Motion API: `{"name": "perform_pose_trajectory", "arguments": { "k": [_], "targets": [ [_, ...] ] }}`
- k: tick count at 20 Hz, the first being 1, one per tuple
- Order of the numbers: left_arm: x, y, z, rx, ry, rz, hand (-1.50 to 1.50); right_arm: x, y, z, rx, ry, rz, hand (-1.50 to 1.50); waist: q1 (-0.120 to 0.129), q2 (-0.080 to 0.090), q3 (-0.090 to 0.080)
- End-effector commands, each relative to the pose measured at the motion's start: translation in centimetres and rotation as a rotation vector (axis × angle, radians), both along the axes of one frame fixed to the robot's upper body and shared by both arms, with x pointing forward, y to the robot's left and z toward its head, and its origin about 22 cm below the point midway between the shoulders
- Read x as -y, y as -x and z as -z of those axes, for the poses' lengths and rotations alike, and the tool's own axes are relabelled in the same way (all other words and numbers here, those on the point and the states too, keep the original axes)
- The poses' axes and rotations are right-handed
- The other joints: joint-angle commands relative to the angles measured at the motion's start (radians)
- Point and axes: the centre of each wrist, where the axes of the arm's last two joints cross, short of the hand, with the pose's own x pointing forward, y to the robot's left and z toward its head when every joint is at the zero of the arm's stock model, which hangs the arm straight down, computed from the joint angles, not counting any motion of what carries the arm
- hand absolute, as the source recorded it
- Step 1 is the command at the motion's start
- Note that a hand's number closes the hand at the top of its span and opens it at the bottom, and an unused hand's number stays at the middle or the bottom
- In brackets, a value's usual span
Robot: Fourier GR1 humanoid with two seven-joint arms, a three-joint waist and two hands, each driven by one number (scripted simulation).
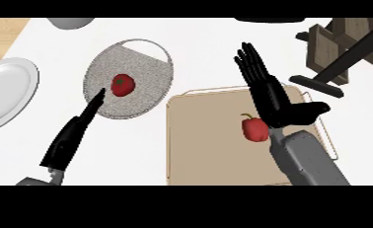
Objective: Pick the bell pepper from the tray and place it in the tiered basket
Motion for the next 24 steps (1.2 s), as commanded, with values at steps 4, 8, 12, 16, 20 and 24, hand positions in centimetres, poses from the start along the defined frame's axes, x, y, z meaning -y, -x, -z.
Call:
{"name": "perform_pose_trajectory", "arguments": {
  "k": [4, 8, 12, 16, 20, 24],
  "targets": [
    [-2.6, -1.3, -2.5, 0.097, -0.014, -0.231, 0.00, 2.1, 0.9, -1.4, 0.096, 0.245, 0.341, 1.50, -0.046, -0.011, -0.007],
    [-4.4, -1.1, -2.1, 0.090, -0.028, -0.328, 0.00, 11.6, 2.5, 3.2, -0.042, 0.522, 0.791, 1.50, -0.167, -0.008, -0.029],
    [-5.2, -1.2, -1.9, 0.088, -0.006, -0.409, 0.00, 9.8, 5.0, 4.5, 0.038, 0.492, 1.103, -1.50, -0.139, -0.018, -0.014],
    [-4.8, -2.0, -3.6, 0.104, -0.007, -0.385, 0.00, 8.7, 9.2, 4.8, 0.046, 0.591, 1.107, -1.50, -0.116, -0.019, -0.015],
    [-4.8, -2.1, -3.9, 0.119, 0.002, -0.378, 0.00, 9.4, 12.9, 6.8, -0.097, 0.790, 0.967, -1.50, -0.097, -0.012, -0.023],
    [-4.0, -2.0, -3.5, 0.120, -0.003, -0.350, 0.00, 10.7, 14.6, 7.5, -0.229, 0.971, 0.861, -1.50, -0.067, 0.003, -0.029]
  ]
}}
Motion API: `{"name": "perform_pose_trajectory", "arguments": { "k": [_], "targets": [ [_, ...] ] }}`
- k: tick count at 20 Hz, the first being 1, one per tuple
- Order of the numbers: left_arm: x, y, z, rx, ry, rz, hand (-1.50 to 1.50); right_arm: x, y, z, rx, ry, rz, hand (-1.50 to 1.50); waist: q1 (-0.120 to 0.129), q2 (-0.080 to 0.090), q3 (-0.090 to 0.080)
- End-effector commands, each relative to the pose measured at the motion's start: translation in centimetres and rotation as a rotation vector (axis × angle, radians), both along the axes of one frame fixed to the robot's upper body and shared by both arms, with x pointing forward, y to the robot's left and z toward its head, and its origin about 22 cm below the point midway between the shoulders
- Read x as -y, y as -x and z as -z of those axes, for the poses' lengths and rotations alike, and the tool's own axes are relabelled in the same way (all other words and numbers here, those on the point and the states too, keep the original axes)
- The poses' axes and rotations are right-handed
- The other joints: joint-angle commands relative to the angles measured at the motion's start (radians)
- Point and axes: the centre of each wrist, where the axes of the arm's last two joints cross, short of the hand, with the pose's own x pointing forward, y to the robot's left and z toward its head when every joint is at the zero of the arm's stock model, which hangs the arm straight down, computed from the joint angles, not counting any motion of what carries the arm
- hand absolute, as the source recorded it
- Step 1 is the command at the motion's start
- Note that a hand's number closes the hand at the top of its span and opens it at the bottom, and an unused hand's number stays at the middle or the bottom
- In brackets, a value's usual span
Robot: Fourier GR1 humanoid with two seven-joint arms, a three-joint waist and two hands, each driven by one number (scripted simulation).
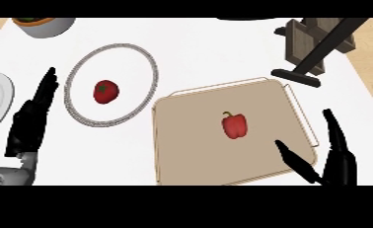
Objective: Pick the bell pepper from the tray and place it in the tiered basket
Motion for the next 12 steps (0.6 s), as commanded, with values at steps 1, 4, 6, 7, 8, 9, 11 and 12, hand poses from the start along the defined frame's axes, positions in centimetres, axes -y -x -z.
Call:
{"name": "perform_pose_trajectory", "arguments": {
  "k": [1, 4, 6, 7, 8, 9, 11, 12],
  "targets": [
    [0.3, 0.0, -0.3, 0.009, 0.002, 0.017, 0.00, 1.2, 2.6, 0.5, -0.205, 0.093, -0.003, -1.50, 0.026, 0.006, -0.004],
    [0.6, -0.5, -1.0, 0.014, -0.002, 0.037, 0.00, 0.5, 2.2, -0.5, -0.271, 0.109, 0.010, -1.50, 0.044, 0.009, -0.003],
    [0.3, -0.6, -1.1, 0.017, -0.016, 0.037, 0.00, 0.5, 1.2, -1.8, -0.302, 0.124, 0.038, -1.50, 0.055, 0.011, -0.004],
    [1.6, -0.9, -0.6, 0.017, 0.004, 0.039, 0.00, 0.0, 0.6, -2.5, -0.309, 0.133, 0.045, -1.50, 0.049, 0.014, -0.002],
    [1.4, -0.9, -0.6, 0.017, -0.008, 0.046, 0.00, -0.5, 0.0, -3.5, -0.307, 0.117, 0.062, -1.50, 0.052, 0.013, -0.002],
    [1.7, -1.0, -0.9, 0.018, -0.003, 0.062, 0.00, -0.8, -0.7, -4.3, -0.317, 0.121, 0.072, -1.50, 0.062, 0.012, -0.002],
    [2.1, -0.5, -0.2, 0.000, 0.005, 0.086, 0.00, -1.6, -1.3, -5.0, -0.395, 0.132, 0.122, -1.50, 0.078, 0.012, 0.001],
    [1.5, -1.2, -1.3, 0.014, 0.009, 0.067, 0.00, -2.5, -1.5, -5.9, -0.412, 0.113, 0.137, -1.50, 0.073, 0.010, 0.003]
  ]
}}
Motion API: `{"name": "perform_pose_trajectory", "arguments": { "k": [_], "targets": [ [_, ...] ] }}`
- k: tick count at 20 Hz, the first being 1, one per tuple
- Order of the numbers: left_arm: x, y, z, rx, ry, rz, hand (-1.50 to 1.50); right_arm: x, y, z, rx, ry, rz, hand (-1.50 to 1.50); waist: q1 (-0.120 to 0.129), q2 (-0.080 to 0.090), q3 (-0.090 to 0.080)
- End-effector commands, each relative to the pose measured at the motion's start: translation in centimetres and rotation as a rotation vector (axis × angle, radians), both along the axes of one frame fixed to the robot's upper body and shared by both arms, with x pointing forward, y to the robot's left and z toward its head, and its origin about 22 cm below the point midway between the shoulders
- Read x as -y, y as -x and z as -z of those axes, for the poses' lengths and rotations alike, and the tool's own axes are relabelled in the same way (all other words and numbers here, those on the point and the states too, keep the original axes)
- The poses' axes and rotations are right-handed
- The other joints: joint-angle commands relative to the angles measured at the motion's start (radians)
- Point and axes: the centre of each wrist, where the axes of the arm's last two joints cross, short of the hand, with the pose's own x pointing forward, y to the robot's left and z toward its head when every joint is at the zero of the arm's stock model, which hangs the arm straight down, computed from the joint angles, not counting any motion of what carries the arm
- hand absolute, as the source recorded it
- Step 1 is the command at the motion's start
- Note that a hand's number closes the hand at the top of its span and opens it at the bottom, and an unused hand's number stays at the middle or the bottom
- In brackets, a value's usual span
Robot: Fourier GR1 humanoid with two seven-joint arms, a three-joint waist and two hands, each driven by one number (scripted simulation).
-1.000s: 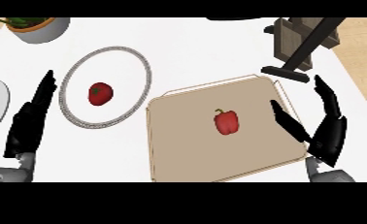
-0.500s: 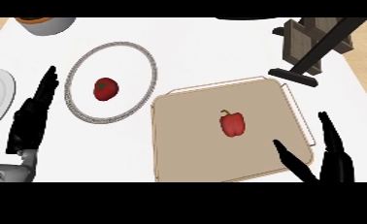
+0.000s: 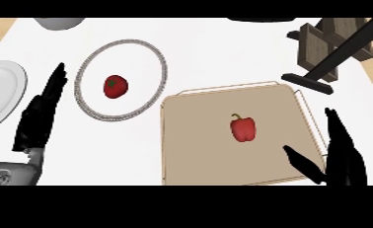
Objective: Pick the bell pepper from the tray and place it in the tiered basket
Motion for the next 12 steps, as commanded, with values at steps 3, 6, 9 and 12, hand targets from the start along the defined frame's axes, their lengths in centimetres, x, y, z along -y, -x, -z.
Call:
{"name": "perform_pose_trajectory", "arguments": {
  "k": [3, 6, 9, 12],
  "targets": [
    [0.7, -1.1, -0.7, 0.003, 0.001, 0.021, 0.00, -3.9, -2.3, -3.8, -0.177, 0.032, 0.107, -1.50, 0.024, 0.006, 0.010],
    [1.2, -1.0, 0.2, -0.010, 0.016, 0.015, 0.00, -6.8, -2.9, -5.9, -0.242, 0.064, 0.144, -1.50, 0.023, 0.003, 0.012],
    [2.0, -0.6, 0.6, -0.006, 0.020, 0.023, 0.00, -8.7, -3.3, -6.4, -0.313, 0.101, 0.215, -1.50, 0.022, -0.001, 0.016],
    [1.0, -0.5, 0.4, -0.005, 0.011, 0.028, 0.00, -10.7, -4.5, -7.4, -0.347, 0.129, 0.216, -1.50, 0.027, 0.000, 0.018]
  ]
}}
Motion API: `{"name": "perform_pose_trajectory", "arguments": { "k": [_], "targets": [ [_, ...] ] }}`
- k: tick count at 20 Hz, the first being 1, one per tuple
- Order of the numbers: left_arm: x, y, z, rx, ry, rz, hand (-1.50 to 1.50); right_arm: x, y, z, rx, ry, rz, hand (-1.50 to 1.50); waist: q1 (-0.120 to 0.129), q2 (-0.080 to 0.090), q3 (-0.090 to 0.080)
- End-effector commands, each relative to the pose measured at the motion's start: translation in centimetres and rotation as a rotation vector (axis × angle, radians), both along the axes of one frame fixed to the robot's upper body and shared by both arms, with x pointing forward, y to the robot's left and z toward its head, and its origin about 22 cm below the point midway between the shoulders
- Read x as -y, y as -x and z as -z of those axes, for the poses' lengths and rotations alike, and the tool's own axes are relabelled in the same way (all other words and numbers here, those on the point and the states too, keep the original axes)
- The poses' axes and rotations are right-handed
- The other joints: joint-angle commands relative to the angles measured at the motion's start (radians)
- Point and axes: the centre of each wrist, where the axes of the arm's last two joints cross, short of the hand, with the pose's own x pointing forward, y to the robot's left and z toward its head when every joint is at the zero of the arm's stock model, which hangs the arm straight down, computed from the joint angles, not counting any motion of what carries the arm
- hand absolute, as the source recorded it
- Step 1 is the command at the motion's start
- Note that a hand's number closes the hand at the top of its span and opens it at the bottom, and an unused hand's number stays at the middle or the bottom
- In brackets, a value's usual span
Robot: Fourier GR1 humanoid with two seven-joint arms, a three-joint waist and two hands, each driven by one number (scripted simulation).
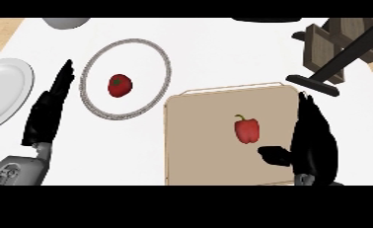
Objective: Pick the bell pepper from the tray and place it in the tiered basket
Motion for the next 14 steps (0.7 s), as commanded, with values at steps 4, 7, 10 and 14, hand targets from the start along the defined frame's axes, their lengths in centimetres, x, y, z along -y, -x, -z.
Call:
{"name": "perform_pose_trajectory", "arguments": {
  "k": [4, 7, 10, 14],
  "targets": [
    [0.1, -0.6, 0.4, -0.001, 0.006, -0.018, 0.00, -5.9, -0.4, -1.2, -0.163, 0.061, 0.130, -1.50, -0.017, 0.001, 0.005],
    [-0.8, -0.4, -0.5, -0.016, 0.004, -0.014, 0.00, -6.6, -1.2, -2.7, -0.156, 0.101, 0.139, -1.50, -0.014, -0.002, 0.006],
    [0.0, 0.1, 0.2, -0.005, 0.003, -0.010, 0.00, -7.9, -0.8, -1.3, -0.176, 0.161, 0.146, -1.50, -0.013, -0.003, 0.007],
    [0.0, -0.1, 0.0, -0.014, -0.010, -0.020, 0.00, -8.9, -0.5, -1.9, -0.176, 0.200, 0.163, -1.50, -0.018, -0.004, 0.008]
  ]
}}
